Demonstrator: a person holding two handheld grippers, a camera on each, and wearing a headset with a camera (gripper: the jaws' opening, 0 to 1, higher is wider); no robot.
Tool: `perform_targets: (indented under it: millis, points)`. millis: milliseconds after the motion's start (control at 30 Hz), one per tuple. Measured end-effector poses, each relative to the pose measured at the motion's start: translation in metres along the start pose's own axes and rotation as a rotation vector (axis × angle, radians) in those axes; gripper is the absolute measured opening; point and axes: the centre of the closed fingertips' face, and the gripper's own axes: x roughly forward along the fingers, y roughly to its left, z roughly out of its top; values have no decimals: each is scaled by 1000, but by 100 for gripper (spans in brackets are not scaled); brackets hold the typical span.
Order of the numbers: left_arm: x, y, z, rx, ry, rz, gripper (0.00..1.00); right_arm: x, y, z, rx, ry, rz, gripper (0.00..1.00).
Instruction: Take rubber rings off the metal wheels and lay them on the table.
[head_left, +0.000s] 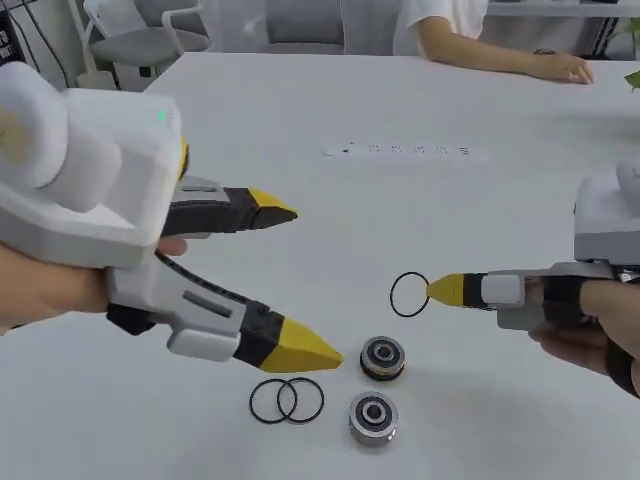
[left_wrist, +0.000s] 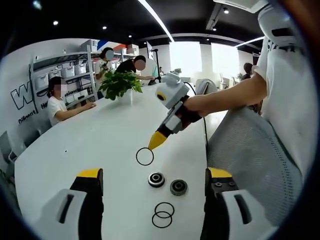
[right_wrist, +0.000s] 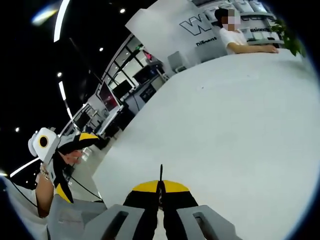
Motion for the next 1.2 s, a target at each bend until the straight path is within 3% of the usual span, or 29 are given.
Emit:
perform_targets:
  millis: [467,600,833,1200]
  points:
    - [-54,4,-33,-125,-13,148,91,-1,7,5,3,-20,22,0]
    - [-63,4,-42,-163,-23,184,94,-1,11,7,1,-27,32,0]
    - [-70,-1,-62,-233,-33,224,97,-3,18,11,-10,-41,50,0]
    - [-62,-21,-83,-298,2,218,99,-3,30,13,-31,-46,83,0]
